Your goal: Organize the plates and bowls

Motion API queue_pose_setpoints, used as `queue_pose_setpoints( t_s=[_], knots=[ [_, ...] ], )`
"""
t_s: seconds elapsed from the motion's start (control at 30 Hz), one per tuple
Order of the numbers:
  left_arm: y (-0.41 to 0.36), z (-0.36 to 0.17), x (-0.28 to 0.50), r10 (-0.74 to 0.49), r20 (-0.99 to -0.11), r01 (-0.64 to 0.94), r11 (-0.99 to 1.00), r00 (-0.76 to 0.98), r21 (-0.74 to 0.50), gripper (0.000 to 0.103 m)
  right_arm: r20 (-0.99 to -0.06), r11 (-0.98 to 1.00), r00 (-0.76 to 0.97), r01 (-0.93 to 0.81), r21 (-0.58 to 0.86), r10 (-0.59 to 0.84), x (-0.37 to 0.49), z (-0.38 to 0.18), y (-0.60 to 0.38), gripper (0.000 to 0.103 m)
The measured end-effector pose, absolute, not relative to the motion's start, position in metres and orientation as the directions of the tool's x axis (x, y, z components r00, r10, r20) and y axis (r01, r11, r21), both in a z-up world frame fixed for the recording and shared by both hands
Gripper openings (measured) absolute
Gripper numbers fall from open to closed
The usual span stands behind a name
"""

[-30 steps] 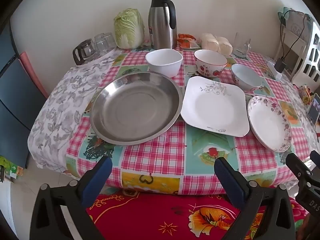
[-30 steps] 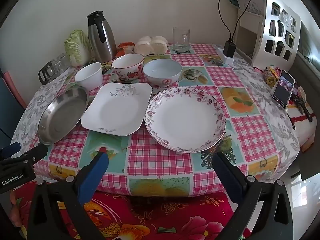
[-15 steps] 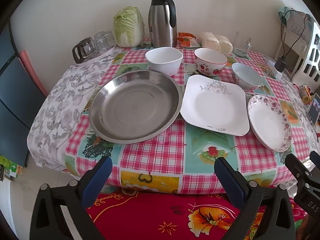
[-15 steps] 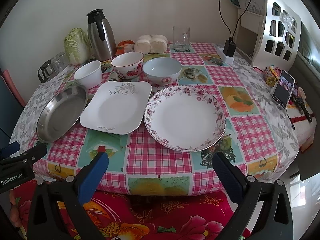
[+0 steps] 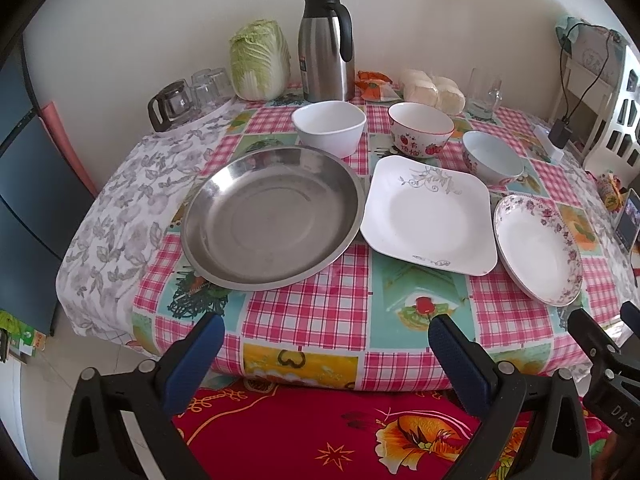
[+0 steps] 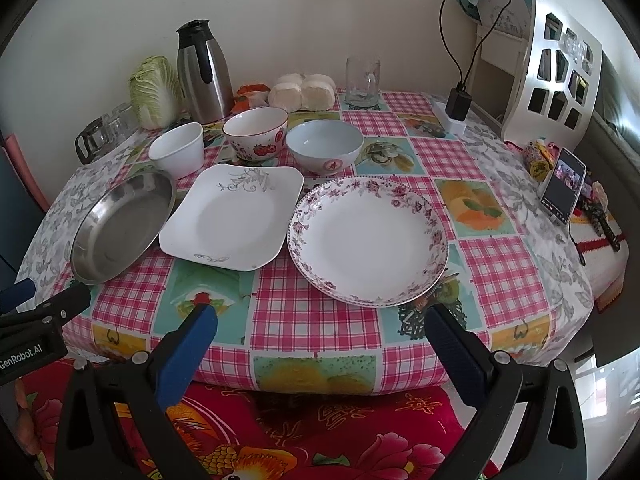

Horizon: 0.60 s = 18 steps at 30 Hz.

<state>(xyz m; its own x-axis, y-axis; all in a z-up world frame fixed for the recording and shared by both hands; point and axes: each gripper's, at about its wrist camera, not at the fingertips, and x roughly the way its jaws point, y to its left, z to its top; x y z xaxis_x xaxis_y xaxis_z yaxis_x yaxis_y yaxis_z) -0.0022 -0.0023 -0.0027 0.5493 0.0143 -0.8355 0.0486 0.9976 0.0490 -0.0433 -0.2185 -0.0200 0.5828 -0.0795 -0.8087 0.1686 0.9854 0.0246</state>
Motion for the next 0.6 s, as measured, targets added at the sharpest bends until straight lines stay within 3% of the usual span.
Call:
queue_pose_setpoints(
  t_s=[0.6],
  knots=[
    [-0.0059,-0.0013,-0.0025,0.004,-0.834,0.055,0.998,0.552,0.042,0.103,-0.804,0.985,0.580,0.168,-0.036,-0.128,-0.0431,-0.0202,-0.2098,0.103]
  ],
)
